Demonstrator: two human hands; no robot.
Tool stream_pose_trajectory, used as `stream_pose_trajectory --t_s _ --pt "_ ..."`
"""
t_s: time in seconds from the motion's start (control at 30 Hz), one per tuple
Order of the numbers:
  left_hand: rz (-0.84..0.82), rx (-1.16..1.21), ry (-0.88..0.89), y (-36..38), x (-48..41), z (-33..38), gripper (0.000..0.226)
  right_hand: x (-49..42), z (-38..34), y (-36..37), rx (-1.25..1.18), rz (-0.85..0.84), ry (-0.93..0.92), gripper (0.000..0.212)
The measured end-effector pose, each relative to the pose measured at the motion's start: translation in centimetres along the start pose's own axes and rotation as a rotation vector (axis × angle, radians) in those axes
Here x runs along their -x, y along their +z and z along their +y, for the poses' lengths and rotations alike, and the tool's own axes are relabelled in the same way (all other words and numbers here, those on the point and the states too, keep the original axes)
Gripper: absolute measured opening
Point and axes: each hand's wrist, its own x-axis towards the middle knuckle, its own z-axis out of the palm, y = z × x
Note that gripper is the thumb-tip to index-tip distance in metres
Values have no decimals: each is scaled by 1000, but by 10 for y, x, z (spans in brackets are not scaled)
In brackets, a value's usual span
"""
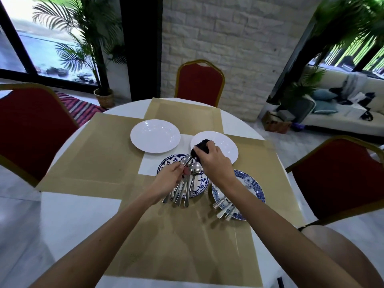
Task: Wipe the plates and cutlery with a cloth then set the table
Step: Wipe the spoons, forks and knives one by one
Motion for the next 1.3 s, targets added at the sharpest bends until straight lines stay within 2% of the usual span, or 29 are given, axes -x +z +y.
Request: stream_pose_trajectory --t_s 0.07,0.13,0.23,0.3,0.37,0.47,0.53,0.6,0.7,0.77,0.83,0.93,1.03,1.07,1.2,1.3 --pt "-43 -22 -23 -4 2 -1 37 -10 15 1 -36 -37 96 38" --pt "-71 -63 -44 -8 3 0 41 -16 30 1 -181 -11 231 30" --pt "-16 -79 -62 -12 2 1 47 -19 45 -8 -527 194 429 25" --pt "55 -91 -63 -11 0 1 51 -22 48 -19 -612 272 503 30" --pt "70 -130 -55 -8 -3 1 48 -24 39 -31 -623 305 451 34" --pt "60 -215 -4 1 -6 2 34 -17 22 -34 -692 258 198 32" --pt "74 -280 46 6 -9 1 28 -9 17 -25 -567 136 61 33" --pt "111 -384 73 8 -9 1 31 -3 17 -13 -444 91 -2 33" --pt "202 -515 71 3 -7 2 43 1 22 -9 -616 196 150 30" --pt "249 -543 48 -2 -7 0 41 -4 25 -14 -754 305 281 27" --pt "240 -550 39 -6 -9 -4 33 -10 29 -22 -789 348 317 27" --pt "214 -497 60 -5 -9 -6 27 -8 24 -25 -736 198 218 28" --pt "210 -539 122 -1 -5 -5 27 2 15 -9 -543 10 27 27" --pt "216 -562 136 0 -4 -5 28 3 15 -4 -528 -6 32 27" --pt "240 -556 154 2 -4 -5 29 -1 23 -5 -597 62 295 23" --pt "232 -592 145 2 -4 -6 29 5 20 -8 -387 -24 144 26"
